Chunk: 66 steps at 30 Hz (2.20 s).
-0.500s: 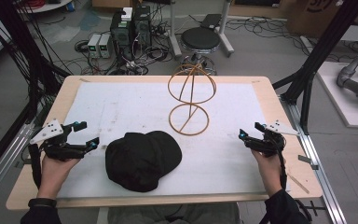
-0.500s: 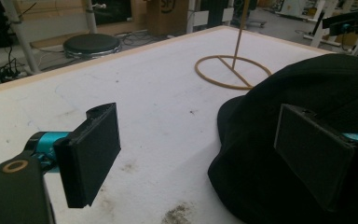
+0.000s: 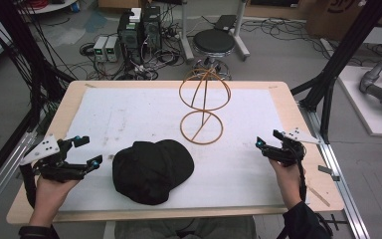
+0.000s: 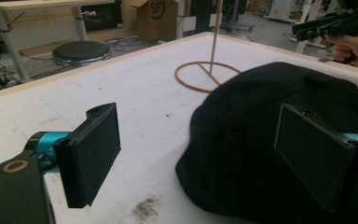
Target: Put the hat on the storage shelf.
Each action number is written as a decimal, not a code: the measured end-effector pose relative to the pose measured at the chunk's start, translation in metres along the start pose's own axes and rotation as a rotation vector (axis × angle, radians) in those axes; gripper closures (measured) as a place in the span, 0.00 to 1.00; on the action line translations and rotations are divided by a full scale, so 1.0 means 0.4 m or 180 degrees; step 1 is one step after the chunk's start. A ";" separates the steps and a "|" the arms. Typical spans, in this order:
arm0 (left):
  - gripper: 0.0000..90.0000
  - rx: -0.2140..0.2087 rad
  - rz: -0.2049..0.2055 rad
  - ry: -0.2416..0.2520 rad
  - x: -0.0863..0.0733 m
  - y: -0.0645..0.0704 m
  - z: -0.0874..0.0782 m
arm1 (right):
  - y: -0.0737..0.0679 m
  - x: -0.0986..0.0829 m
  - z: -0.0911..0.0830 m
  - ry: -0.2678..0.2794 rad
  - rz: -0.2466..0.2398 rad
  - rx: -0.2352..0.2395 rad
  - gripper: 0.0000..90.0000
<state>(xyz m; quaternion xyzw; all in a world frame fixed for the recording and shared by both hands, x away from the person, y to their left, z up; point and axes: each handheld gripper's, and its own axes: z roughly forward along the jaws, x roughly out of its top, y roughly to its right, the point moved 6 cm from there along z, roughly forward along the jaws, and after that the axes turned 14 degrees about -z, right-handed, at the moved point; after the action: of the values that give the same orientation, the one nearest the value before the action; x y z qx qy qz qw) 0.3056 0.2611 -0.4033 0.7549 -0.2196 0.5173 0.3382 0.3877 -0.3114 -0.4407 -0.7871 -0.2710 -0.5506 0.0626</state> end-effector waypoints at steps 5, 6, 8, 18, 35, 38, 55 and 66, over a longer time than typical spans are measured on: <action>0.16 -0.0207 -0.0056 -0.0083 -0.029 0.036 -0.020 | -0.005 0.003 0.004 -0.0011 -0.0003 0.0007 0.29; 0.16 -0.0207 -0.0056 -0.0083 -0.029 0.036 -0.020 | -0.005 0.003 0.004 -0.0011 -0.0003 0.0007 0.29; 0.16 -0.0275 -0.0059 -0.0085 -0.041 0.056 -0.028 | -0.007 0.005 0.008 -0.0015 -0.0016 0.0015 0.29; 0.25 -0.0494 -0.0075 -0.0254 -0.089 0.109 -0.013 | -0.016 0.009 0.018 -0.0030 -0.0025 0.0039 0.29; 0.48 -0.0192 -0.0088 -0.0496 -0.138 0.137 0.042 | -0.016 0.009 0.018 -0.0032 -0.0033 0.0034 0.29; 0.58 -0.0207 -0.0113 -0.0552 -0.143 0.137 0.047 | -0.015 0.009 0.017 -0.0038 -0.0033 0.0035 0.29; 0.47 -0.0172 -0.0172 -0.0416 -0.129 0.138 0.034 | -0.016 0.009 0.020 -0.0036 -0.0038 0.0034 0.29; 0.90 -0.0316 -0.0015 -0.0552 -0.131 0.152 0.051 | -0.016 0.011 0.019 -0.0028 -0.0049 0.0027 0.29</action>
<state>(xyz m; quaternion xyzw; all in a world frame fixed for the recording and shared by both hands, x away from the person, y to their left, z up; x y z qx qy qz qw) 0.2578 0.2041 -0.4396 0.7796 -0.2717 0.4377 0.3561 0.3918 -0.3014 -0.4409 -0.7872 -0.2796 -0.5464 0.0605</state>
